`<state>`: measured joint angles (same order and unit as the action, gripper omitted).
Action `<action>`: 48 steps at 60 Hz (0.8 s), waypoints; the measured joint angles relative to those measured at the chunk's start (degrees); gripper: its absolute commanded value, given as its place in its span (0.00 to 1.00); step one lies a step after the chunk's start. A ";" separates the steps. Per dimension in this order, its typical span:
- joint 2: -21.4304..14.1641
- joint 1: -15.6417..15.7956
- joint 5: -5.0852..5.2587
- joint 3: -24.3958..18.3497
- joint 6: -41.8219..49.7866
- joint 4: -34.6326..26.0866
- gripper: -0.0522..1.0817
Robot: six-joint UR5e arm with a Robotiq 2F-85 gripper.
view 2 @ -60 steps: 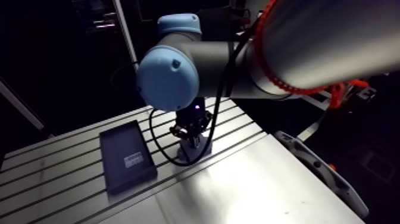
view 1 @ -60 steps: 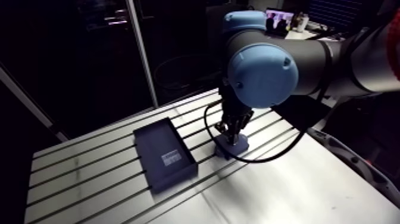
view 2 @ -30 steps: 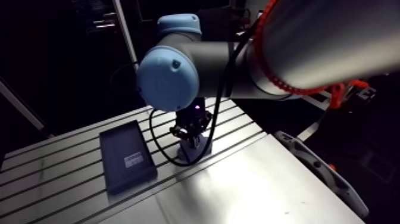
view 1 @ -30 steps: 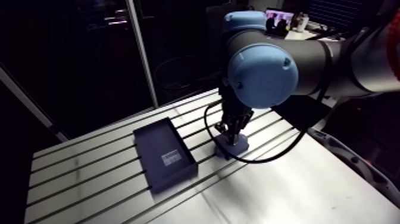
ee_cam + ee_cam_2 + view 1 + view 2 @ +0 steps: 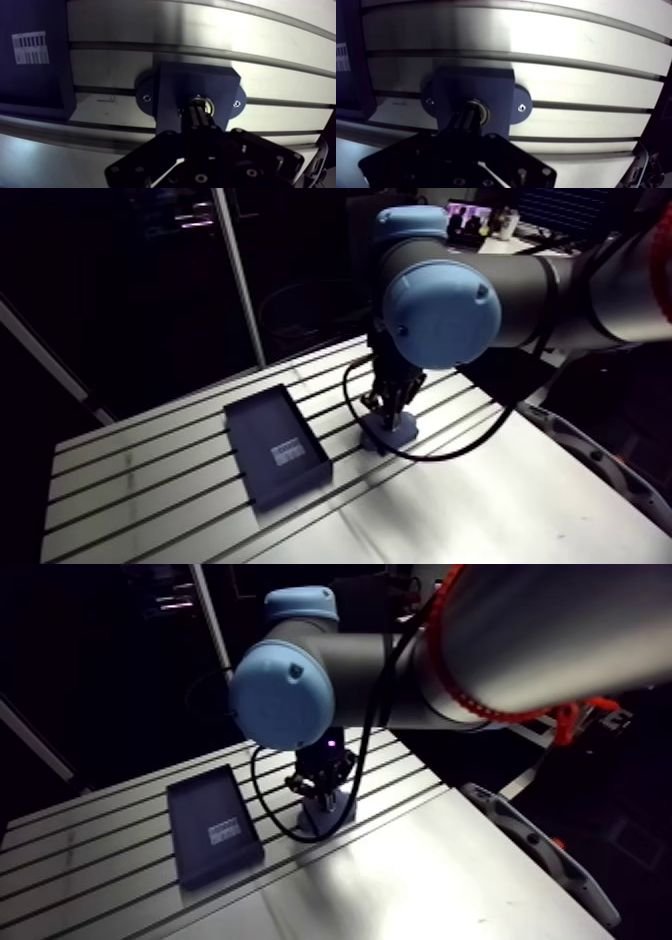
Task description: Pick up the bearing and press it into the housing until flush.
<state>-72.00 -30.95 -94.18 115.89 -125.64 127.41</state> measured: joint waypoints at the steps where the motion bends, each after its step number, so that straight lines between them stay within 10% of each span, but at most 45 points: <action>1: 0.00 0.00 0.00 0.00 0.00 0.00 0.85; 48: 0.17 0.00 -0.02 0.08 0.00 0.00 0.85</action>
<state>-71.83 -30.95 -94.19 115.97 -125.65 127.40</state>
